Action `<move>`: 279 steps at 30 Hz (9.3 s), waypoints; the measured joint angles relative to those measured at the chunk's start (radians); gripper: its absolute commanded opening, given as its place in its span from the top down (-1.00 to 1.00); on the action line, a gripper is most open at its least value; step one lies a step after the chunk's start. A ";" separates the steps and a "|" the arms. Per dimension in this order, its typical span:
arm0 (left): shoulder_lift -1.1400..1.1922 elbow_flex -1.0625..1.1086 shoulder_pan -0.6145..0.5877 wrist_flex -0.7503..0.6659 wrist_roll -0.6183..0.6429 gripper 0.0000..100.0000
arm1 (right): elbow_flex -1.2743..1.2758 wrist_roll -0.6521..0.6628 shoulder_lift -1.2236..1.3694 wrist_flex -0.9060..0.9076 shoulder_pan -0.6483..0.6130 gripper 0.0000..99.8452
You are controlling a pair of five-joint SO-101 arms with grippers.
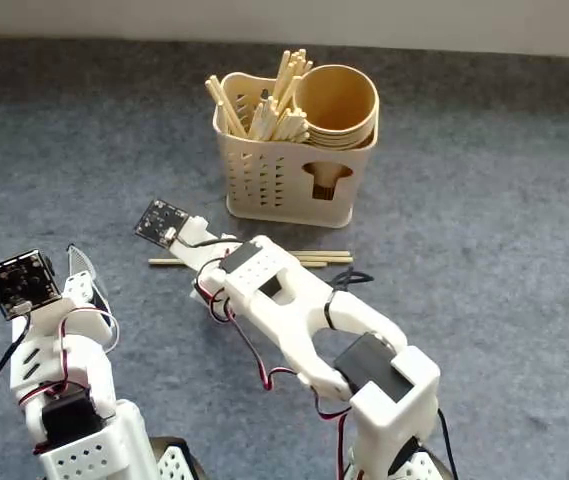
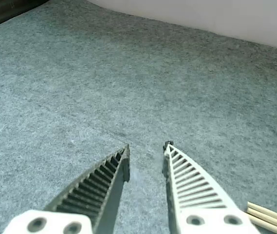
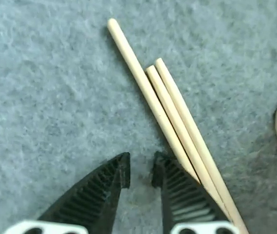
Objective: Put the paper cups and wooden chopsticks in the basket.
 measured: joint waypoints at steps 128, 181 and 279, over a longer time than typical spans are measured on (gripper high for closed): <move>0.000 0.014 0.002 -0.018 0.000 0.75 | -0.219 -0.284 -0.450 -0.672 0.279 0.74; 0.000 -0.259 0.253 0.184 -0.152 0.62 | 1.089 -0.293 -1.852 0.160 0.301 0.99; 1.702 -1.109 0.203 0.130 0.404 0.99 | 1.269 -0.293 -2.076 0.008 0.307 0.99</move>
